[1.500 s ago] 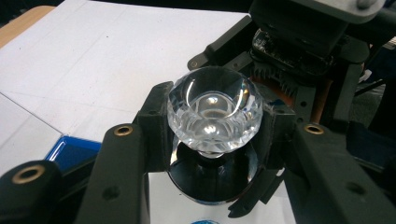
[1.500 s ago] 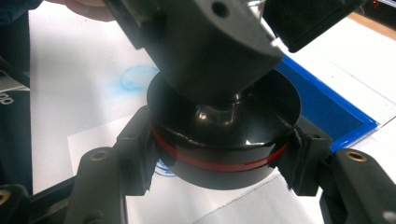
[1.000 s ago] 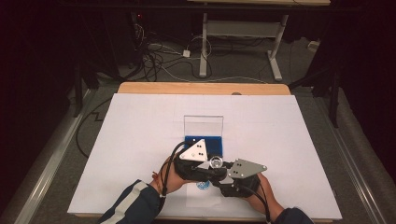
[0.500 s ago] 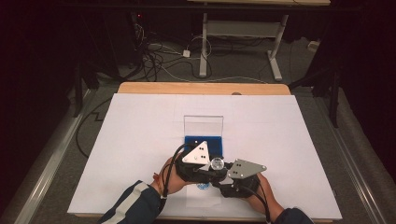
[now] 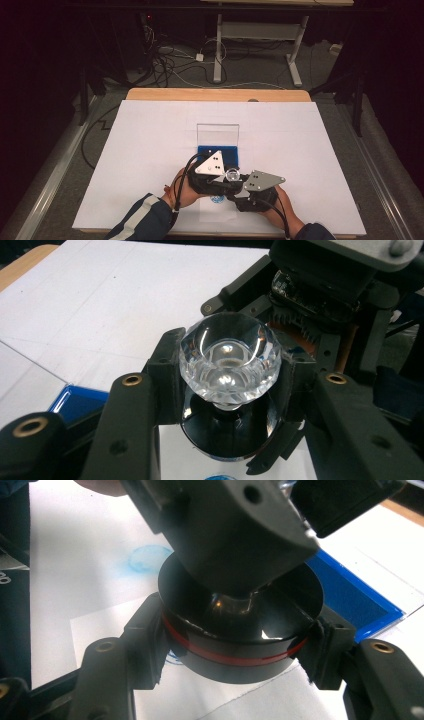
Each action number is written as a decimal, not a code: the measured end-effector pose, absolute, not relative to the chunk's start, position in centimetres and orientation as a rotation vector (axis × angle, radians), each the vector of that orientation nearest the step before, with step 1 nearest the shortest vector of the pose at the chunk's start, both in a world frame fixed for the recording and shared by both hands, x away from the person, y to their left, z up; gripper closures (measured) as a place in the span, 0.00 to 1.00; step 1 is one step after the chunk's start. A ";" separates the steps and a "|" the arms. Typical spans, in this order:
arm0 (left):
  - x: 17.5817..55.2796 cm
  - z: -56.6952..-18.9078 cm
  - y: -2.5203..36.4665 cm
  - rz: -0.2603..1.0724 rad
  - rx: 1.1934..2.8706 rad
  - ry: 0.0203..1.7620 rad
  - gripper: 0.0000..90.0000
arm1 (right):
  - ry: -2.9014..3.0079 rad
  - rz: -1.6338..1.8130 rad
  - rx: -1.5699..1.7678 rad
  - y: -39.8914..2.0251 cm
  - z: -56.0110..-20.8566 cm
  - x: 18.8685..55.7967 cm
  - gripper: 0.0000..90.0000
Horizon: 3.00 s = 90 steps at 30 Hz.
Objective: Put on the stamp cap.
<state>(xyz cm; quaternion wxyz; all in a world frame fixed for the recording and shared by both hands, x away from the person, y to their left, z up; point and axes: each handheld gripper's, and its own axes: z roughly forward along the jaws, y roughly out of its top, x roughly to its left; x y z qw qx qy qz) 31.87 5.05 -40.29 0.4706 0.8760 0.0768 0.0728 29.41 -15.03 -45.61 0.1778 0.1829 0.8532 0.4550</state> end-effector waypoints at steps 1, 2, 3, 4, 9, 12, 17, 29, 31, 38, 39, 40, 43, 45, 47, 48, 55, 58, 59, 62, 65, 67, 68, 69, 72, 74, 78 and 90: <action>31.9 -40.3 5.1 0.181 2.147 0.187 0.60 | 2.410 1.282 0.523 -15.0 -45.6 29.3 0.42; 31.9 -40.2 5.1 0.178 2.144 0.187 0.60 | 2.409 1.283 0.525 -15.0 -45.6 29.3 0.42; 31.8 -40.3 5.1 0.182 2.145 0.186 0.60 | 2.408 1.288 0.525 -15.0 -45.6 29.3 0.42; 31.8 -40.3 5.1 0.179 2.142 0.189 0.60 | 2.409 1.287 0.528 -15.0 -45.5 29.3 0.42; 31.8 -40.4 5.1 0.171 2.131 0.181 0.60 | 2.409 1.293 0.533 -15.0 -45.5 29.3 0.43; 31.7 -40.4 5.1 0.165 2.134 0.169 0.60 | 2.420 1.311 0.542 -15.0 -45.5 29.2 0.43; 31.6 -40.5 4.9 0.175 2.144 0.161 0.60 | 2.444 1.332 0.552 -15.0 -45.7 29.3 0.43; 31.3 -40.4 4.8 0.190 2.142 0.156 0.60 | 2.449 1.345 0.576 -15.2 -45.6 29.3 0.43; 31.4 -40.5 4.8 0.187 2.147 0.158 0.60 | 2.455 1.340 0.581 -15.2 -45.6 29.3 0.43; 31.2 -40.5 4.7 0.192 2.138 0.155 0.60 | 2.460 1.332 0.572 -15.2 -45.5 29.3 0.43; 31.2 -40.5 4.7 0.194 2.142 0.150 0.60 | 2.458 1.329 0.572 -15.2 -45.5 29.3 0.43; 31.2 -40.5 4.7 0.203 2.155 0.145 0.60 | 2.461 1.354 0.593 -15.3 -45.6 29.4 0.43; 31.2 -40.6 4.6 0.198 2.147 0.154 0.60 | 2.470 1.346 0.593 -15.2 -45.7 29.5 0.43; 31.1 -40.6 4.6 0.211 2.149 0.141 0.60 | 2.470 1.348 0.600 -15.3 -45.7 29.5 0.43; 31.1 -40.6 4.7 0.208 2.147 0.145 0.60 | 2.468 1.336 0.596 -15.4 -45.6 29.5 0.43; 31.2 -40.7 4.7 0.205 2.151 0.143 0.60 | 2.466 1.343 0.602 -15.4 -45.7 29.5 0.43; 31.3 -40.7 4.6 0.214 2.160 0.145 0.60 | 2.469 1.311 0.587 -15.3 -45.8 29.6 0.43; 31.5 -40.6 4.9 0.205 2.144 0.165 0.60 | 2.450 1.298 0.584 -15.4 -45.7 29.5 0.43; 31.6 -40.6 5.0 0.200 2.138 0.174 0.60 | 2.444 1.303 0.584 -15.4 -45.7 29.5 0.42; 31.7 -40.6 5.1 0.197 2.135 0.176 0.60 | 2.437 1.306 0.590 -15.4 -45.6 29.6 0.42; 31.6 -40.6 5.0 0.196 2.138 0.172 0.60 | 2.441 1.297 0.581 -15.3 -45.7 29.5 0.42; 31.6 -40.6 5.0 0.196 2.142 0.171 0.60 | 2.440 1.299 0.585 -15.3 -45.7 29.5 0.42; 31.6 -40.6 5.0 0.197 2.140 0.173 0.60 | 2.439 1.296 0.585 -15.3 -45.7 29.5 0.42; 31.6 -40.6 5.0 0.196 2.140 0.173 0.60 | 2.438 1.301 0.590 -15.3 -45.7 29.5 0.42; 31.6 -40.6 5.0 0.198 2.139 0.176 0.60 | 2.438 1.300 0.593 -15.3 -45.7 29.5 0.42; 31.6 -40.7 5.0 0.199 2.141 0.177 0.60 | 2.437 1.301 0.590 -15.3 -45.8 29.5 0.41; 31.7 -40.7 5.0 0.196 2.142 0.178 0.60 | 2.436 1.304 0.582 -15.3 -45.8 29.5 0.40; 31.8 -40.7 5.1 0.199 2.141 0.184 0.60 | 2.445 1.293 0.590 -15.2 -45.9 29.6 0.30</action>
